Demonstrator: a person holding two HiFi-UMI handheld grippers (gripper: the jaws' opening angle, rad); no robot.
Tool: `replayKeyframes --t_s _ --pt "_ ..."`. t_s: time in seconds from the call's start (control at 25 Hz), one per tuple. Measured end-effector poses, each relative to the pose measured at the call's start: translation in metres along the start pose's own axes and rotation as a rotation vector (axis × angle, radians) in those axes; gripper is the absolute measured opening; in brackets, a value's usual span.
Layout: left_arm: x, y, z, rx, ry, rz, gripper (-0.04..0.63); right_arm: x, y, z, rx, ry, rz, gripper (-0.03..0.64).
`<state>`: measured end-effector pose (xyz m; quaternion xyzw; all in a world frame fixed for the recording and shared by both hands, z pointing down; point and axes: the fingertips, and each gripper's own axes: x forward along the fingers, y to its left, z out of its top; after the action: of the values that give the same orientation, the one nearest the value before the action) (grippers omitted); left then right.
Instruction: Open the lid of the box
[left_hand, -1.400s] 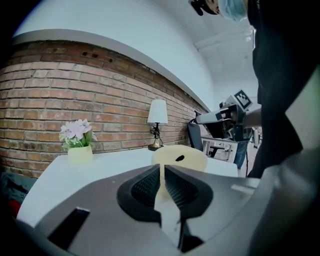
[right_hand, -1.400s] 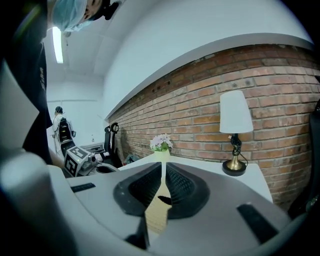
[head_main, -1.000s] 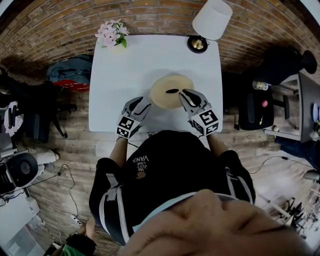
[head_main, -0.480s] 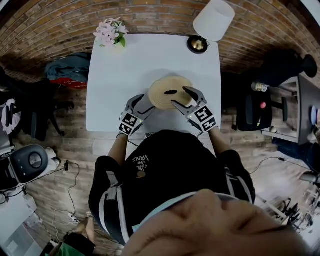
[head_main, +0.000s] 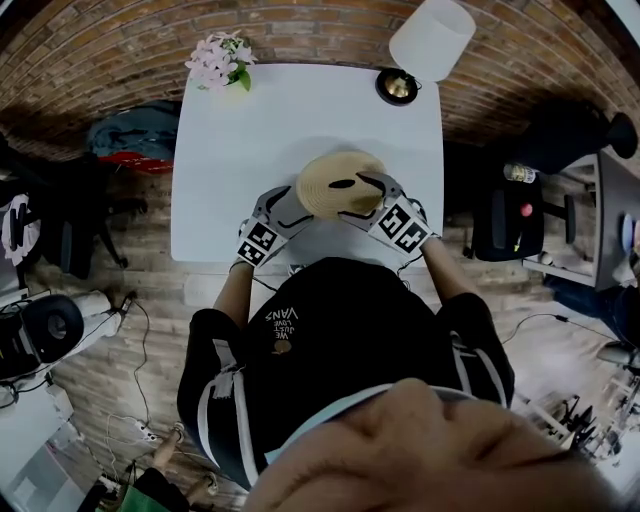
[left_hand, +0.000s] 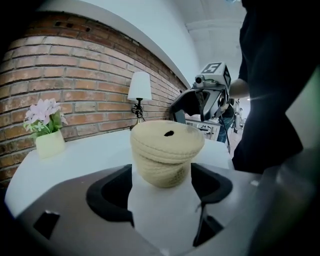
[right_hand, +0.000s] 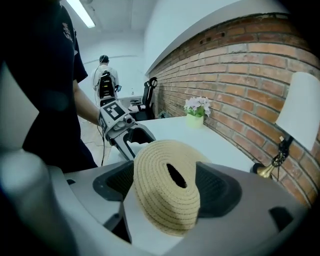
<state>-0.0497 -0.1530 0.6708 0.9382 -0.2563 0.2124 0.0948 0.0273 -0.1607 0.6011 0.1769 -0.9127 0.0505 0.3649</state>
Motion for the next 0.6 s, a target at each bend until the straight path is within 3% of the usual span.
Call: replayKeyframes --t_s 0.24,0.6 --pt "0.01 -0.001 -0.005 0.04 0.041 -0.026 0.362 0.01 0.016 -0.014 -0.161 0.158 0.119 0.379" --pt "0.02 0.002 -0.013 0.071 0.086 -0.032 0.362 0.022 0.026 -0.029 -0.347 0.33 0.214 0.382"
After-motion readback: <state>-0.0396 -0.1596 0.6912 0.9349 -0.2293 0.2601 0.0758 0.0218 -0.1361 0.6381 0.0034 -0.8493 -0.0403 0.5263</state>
